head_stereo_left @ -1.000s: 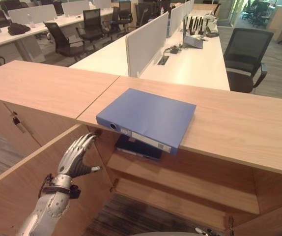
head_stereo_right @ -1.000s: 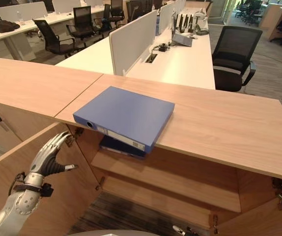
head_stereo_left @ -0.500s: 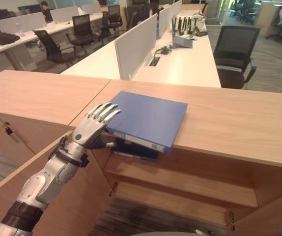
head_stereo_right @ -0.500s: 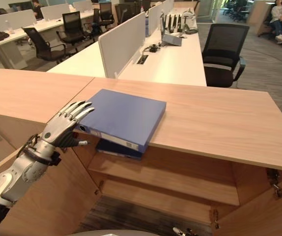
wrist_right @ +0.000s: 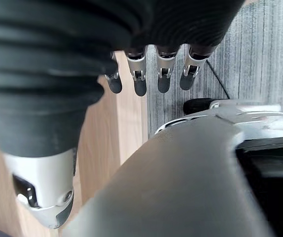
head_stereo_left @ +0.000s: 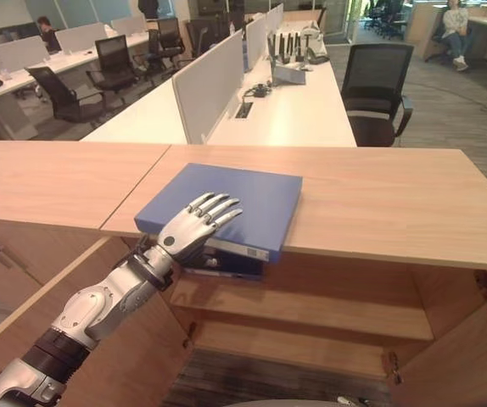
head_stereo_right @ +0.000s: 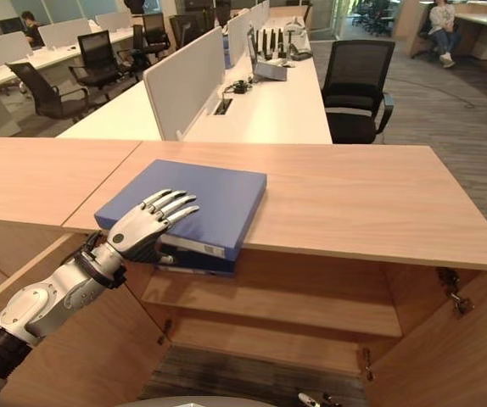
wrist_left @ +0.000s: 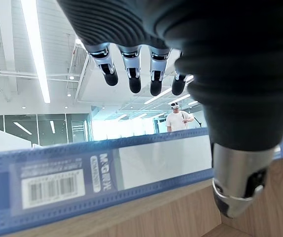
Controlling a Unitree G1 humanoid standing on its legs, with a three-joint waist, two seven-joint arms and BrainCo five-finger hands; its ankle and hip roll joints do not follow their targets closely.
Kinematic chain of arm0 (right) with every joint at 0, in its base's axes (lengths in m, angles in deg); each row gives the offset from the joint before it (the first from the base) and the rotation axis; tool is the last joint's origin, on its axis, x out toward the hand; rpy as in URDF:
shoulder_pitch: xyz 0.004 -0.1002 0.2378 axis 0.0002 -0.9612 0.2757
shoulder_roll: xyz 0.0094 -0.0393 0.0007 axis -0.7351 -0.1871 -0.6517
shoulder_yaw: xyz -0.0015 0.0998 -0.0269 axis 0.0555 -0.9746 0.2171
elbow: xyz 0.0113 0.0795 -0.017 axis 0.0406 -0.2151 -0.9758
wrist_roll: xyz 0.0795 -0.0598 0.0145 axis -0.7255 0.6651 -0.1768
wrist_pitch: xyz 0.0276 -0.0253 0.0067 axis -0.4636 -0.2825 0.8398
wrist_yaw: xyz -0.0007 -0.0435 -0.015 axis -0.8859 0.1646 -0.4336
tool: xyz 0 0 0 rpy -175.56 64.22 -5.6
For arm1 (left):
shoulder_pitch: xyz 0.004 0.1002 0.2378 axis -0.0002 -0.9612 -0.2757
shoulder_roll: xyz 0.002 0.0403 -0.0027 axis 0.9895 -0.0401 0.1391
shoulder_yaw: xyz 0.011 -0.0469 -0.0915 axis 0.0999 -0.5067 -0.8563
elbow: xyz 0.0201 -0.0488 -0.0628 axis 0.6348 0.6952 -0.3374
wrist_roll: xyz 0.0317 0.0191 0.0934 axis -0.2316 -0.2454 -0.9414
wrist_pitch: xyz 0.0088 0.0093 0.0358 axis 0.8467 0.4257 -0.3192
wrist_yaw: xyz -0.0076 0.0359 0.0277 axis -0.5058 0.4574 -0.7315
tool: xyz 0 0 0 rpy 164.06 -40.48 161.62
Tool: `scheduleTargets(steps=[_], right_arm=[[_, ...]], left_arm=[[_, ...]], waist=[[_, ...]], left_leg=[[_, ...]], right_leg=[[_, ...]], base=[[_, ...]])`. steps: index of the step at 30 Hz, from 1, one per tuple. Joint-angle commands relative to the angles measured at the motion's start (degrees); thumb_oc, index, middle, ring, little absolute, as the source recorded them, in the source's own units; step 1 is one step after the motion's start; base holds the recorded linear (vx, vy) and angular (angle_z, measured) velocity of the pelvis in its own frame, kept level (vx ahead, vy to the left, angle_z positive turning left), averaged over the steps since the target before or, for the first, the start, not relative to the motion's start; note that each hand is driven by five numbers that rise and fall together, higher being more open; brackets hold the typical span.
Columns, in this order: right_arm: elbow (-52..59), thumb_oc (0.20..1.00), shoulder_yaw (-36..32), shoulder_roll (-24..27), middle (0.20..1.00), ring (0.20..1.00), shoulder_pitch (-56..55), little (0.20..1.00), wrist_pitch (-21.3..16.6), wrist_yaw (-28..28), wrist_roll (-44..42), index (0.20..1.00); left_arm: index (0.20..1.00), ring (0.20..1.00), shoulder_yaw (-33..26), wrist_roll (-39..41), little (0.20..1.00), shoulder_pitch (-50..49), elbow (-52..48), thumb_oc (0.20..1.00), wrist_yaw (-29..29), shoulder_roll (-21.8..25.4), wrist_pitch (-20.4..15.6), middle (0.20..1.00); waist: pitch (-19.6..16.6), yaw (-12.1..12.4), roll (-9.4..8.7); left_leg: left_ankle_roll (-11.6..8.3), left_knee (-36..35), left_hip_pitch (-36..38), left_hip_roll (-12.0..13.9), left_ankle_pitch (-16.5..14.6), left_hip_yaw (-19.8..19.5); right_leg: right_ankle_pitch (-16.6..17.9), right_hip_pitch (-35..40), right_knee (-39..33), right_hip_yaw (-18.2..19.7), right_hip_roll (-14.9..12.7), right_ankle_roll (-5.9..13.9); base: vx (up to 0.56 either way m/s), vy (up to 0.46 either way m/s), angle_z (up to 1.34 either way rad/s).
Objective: Put the empty folder in the office cabinet
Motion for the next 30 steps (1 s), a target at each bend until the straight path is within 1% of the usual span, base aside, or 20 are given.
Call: scheduleTargets(steps=[1,2,3,4,5,6,7,8,9,11,13,14,16,18,21,22,23,25,26,30], right_arm=[[-1.6,1.000,-1.1,0.3,1.000,1.000,4.3,1.000,-1.6,-0.4,-2.2,1.000],[-1.6,1.000,-1.2,0.3,1.000,1.000,4.4,1.000,-1.6,-0.5,-2.4,1.000],[-1.7,1.000,-1.4,0.3,1.000,1.000,4.4,1.000,-1.6,-0.5,-2.5,1.000],[-1.8,1.000,-1.5,0.4,1.000,1.000,4.5,1.000,-1.5,-0.6,-2.5,1.000],[-1.9,1.000,-1.5,0.3,1.000,1.000,4.5,1.000,-1.5,-0.6,-2.5,1.000],[-1.8,1.000,-1.5,0.3,1.000,1.000,4.5,1.000,-1.5,-0.6,-2.5,1.000],[-1.8,1.000,-1.4,0.2,1.000,1.000,4.4,1.000,-1.5,-0.5,-2.5,1.000],[-2.0,1.000,-1.1,0.2,1.000,1.000,4.3,1.000,-1.4,-0.5,-2.5,1.000],[-2.0,1.000,-1.1,0.2,1.000,1.000,4.3,1.000,-1.4,-0.5,-2.5,1.000],[-2.2,1.000,-1.0,0.0,1.000,1.000,4.4,1.000,-1.4,-0.6,-2.5,1.000],[-2.2,1.000,-0.9,-0.1,1.000,1.000,4.5,1.000,-1.4,-0.7,-3.0,1.000],[-2.2,1.000,-0.7,-0.2,1.000,1.000,4.4,1.000,-1.4,-0.7,-3.0,1.000],[-2.2,1.000,-0.7,-0.2,1.000,1.000,4.5,1.000,-1.4,-0.7,-3.1,1.000],[-2.3,1.000,-0.7,-0.1,1.000,1.000,4.5,1.000,-1.2,-0.7,-3.0,1.000],[-2.6,1.000,-0.8,-0.1,1.000,1.000,4.5,1.000,-1.1,-0.8,-2.9,1.000],[-2.7,1.000,-0.7,-0.2,1.000,1.000,4.5,1.000,-1.2,-0.8,-2.8,1.000],[-2.8,1.000,-0.7,-0.3,1.000,1.000,4.5,1.000,-1.2,-0.8,-2.8,1.000],[-3.0,1.000,-0.7,-0.3,1.000,1.000,4.5,1.000,-1.1,-0.9,-2.8,1.000],[-2.9,1.000,-0.8,-0.4,1.000,1.000,4.5,1.000,-1.1,-0.8,-2.9,1.000],[-2.6,1.000,-0.8,-0.3,1.000,1.000,4.5,1.000,-1.1,-1.0,-3.0,1.000]], left_arm=[[1.000,1.000,0.9,-1.2,1.000,8.3,1.6,1.000,0.3,0.7,0.6,1.000],[1.000,1.000,1.2,-1.2,1.000,8.3,1.9,1.000,0.3,0.5,0.6,1.000],[1.000,1.000,1.3,-1.3,1.000,8.2,2.1,1.000,0.2,0.5,0.6,1.000],[1.000,1.000,1.7,-1.8,1.000,8.5,2.3,1.000,-0.1,0.4,0.7,1.000],[1.000,1.000,1.8,-1.8,1.000,8.6,2.4,1.000,-0.1,0.4,0.7,1.000],[1.000,1.000,1.8,-1.7,1.000,8.7,2.7,1.000,-0.1,0.2,0.8,1.000],[1.000,1.000,2.1,-1.7,1.000,9.0,3.1,1.000,0.0,-0.2,1.0,1.000],[1.000,1.000,2.7,-1.9,1.000,9.8,3.8,1.000,0.1,-0.9,1.2,1.000],[1.000,1.000,3.1,-2.0,1.000,10.4,4.2,1.000,0.2,-1.2,1.4,1.000],[1.000,1.000,4.3,-2.3,1.000,11.8,5.1,1.000,0.4,-2.1,1.7,1.000],[1.000,1.000,4.8,-3.2,1.000,12.5,5.9,1.000,0.6,-2.7,2.2,1.000],[1.000,1.000,5.5,-3.6,1.000,13.4,6.6,1.000,0.7,-3.3,2.5,1.000],[1.000,1.000,5.8,-3.6,1.000,14.0,7.0,1.000,0.8,-3.8,2.7,1.000],[1.000,1.000,6.1,-3.7,1.000,14.8,7.2,1.000,0.9,-4.4,2.8,1.000],[1.000,1.000,6.2,-3.6,1.000,15.1,7.2,1.000,0.8,-4.6,2.8,1.000],[1.000,1.000,6.1,-3.6,1.000,15.1,7.1,1.000,0.8,-4.6,2.9,1.000],[1.000,1.000,6.1,-3.7,1.000,15.2,7.2,1.000,0.8,-4.7,2.9,1.000],[1.000,1.000,6.5,-3.7,1.000,15.4,7.6,1.000,0.7,-5.0,3.0,1.000],[1.000,1.000,6.7,-3.7,1.000,15.4,7.7,1.000,0.7,-5.1,3.1,1.000],[1.000,1.000,7.0,-3.8,1.000,15.6,8.4,1.000,0.8,-5.6,3.4,1.000]], waist=[[2.9,-0.4,-1.61],[3.0,-0.4,-1.60],[2.9,-0.4,-1.61],[3.1,-0.4,-1.57],[2.9,-0.4,-1.60],[2.9,-0.4,-1.66],[3.0,-0.5,-1.71],[2.9,-0.7,-1.81],[3.1,-0.8,-1.85],[3.1,-1.0,-1.89],[3.1,-1.1,-1.99],[2.9,-1.2,-2.08],[3.1,-1.3,-2.19],[2.9,-1.4,-2.30],[2.9,-1.4,-2.38],[3.0,-1.4,-2.38],[2.9,-1.5,-2.39],[2.8,-1.6,-2.33],[3.0,-1.6,-2.39],[2.9,-1.7,-2.37]], left_leg=[[0.12,0.7,0.3,-2.3,-3.5,-2.5],[0.20,0.7,0.1,-2.3,-2.9,-2.3],[0.13,0.7,0.4,-2.3,-3.5,-2.4],[0.19,0.7,0.2,-2.3,-3.0,-2.2],[0.15,0.7,0.5,-2.2,-3.6,-2.3],[0.15,0.7,0.4,-2.2,-3.6,-2.3],[0.22,0.7,0.2,-2.3,-2.9,-2.3],[0.18,0.7,0.5,-2.3,-3.5,-2.5],[0.26,0.7,0.3,-2.3,-2.9,-2.5],[0.29,0.7,0.2,-2.4,-2.9,-2.6],[0.32,0.7,0.2,-2.3,-2.9,-2.6],[0.26,0.7,0.5,-2.4,-3.6,-2.6],[0.33,0.7,0.2,-2.4,-3.0,-2.4],[0.24,0.7,0.5,-2.3,-3.6,-2.4],[0.26,0.7,0.5,-2.3,-3.6,-2.3],[0.31,0.7,0.2,-2.3,-3.0,-2.1],[0.25,0.7,0.5,-2.3,-3.7,-2.1],[0.24,0.7,0.5,-2.2,-3.6,-2.1],[0.29,0.7,0.3,-2.2,-3.0,-2.0],[0.26,0.7,0.6,-2.2,-3.7,-2.1]], right_leg=[[-9.2,5.0,0.4,0.2,1.4,1.72],[-8.6,4.7,0.4,0.1,1.4,1.64],[-9.2,5.0,0.4,0.2,1.4,1.75],[-8.6,4.7,0.4,0.1,1.4,1.67],[-9.2,5.0,0.4,0.3,1.4,1.74],[-9.2,5.0,0.4,0.3,1.5,1.73],[-8.7,4.8,0.4,0.2,1.5,1.61],[-9.3,5.1,0.4,0.4,1.6,1.61],[-8.7,4.9,0.4,0.2,1.5,1.48],[-8.7,5.0,0.4,0.2,1.6,1.41],[-8.7,4.9,0.4,0.2,1.6,1.40],[-9.2,5.0,0.4,0.4,1.6,1.46],[-8.6,4.6,0.4,0.3,1.6,1.39],[-9.1,4.8,0.4,0.5,1.6,1.50],[-9.1,4.8,0.4,0.6,1.6,1.49],[-8.5,4.5,0.4,0.5,1.7,1.38],[-9.1,4.7,0.4,0.7,1.7,1.46],[-9.2,4.7,0.4,0.7,1.8,1.42],[-8.6,4.5,0.4,0.6,1.8,1.33],[-9.2,4.7,0.4,0.8,1.8,1.36]], base=[[0.01,0.005,-0.05],[0.04,0.005,-0.03],[0.00,0.000,0.00],[0.05,0.002,-0.02],[0.00,0.000,0.00],[0.00,0.000,0.00],[0.00,0.000,0.00],[-0.03,-0.003,0.02],[0.00,0.000,0.00],[-0.02,0.003,0.01],[0.02,-0.001,0.00],[0.00,0.000,0.00],[-0.02,0.001,0.00],[0.04,0.001,0.00],[0.00,-0.003,0.00],[0.00,0.000,0.00],[0.00,0.000,0.00],[0.02,-0.003,0.00],[0.00,0.000,0.00],[0.02,0.000,0.00]])
